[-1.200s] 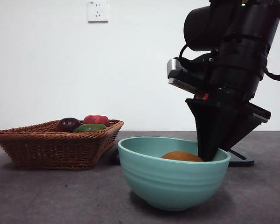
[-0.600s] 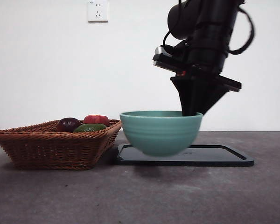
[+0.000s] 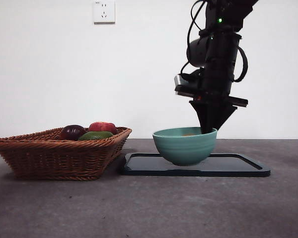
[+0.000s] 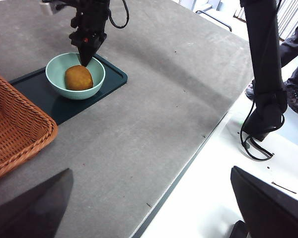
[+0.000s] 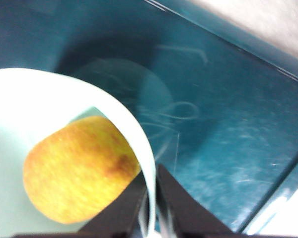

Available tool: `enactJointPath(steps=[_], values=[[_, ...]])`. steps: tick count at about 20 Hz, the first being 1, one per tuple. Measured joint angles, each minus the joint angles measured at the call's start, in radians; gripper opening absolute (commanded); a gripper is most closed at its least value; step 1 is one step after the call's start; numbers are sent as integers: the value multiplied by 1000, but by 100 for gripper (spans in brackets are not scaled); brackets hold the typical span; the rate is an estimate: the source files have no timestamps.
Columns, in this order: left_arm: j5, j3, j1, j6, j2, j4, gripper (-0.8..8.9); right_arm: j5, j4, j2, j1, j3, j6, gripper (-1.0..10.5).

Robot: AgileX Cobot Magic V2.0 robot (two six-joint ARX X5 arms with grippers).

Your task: Pick up the wifruite, put it on the bowl, pick up the plate, put it on desk

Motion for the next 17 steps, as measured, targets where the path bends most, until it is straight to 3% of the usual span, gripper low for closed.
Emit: enactJointPath(steps=[12, 15, 17], values=[[0, 0, 0, 0, 0, 0, 500, -53, 2, 21, -6, 0, -14, 14], [0, 0, 0, 0, 0, 0, 500, -55, -6, 21, -6, 0, -13, 230], [0, 0, 0, 0, 0, 0, 500, -53, 29, 21, -6, 0, -12, 286]])
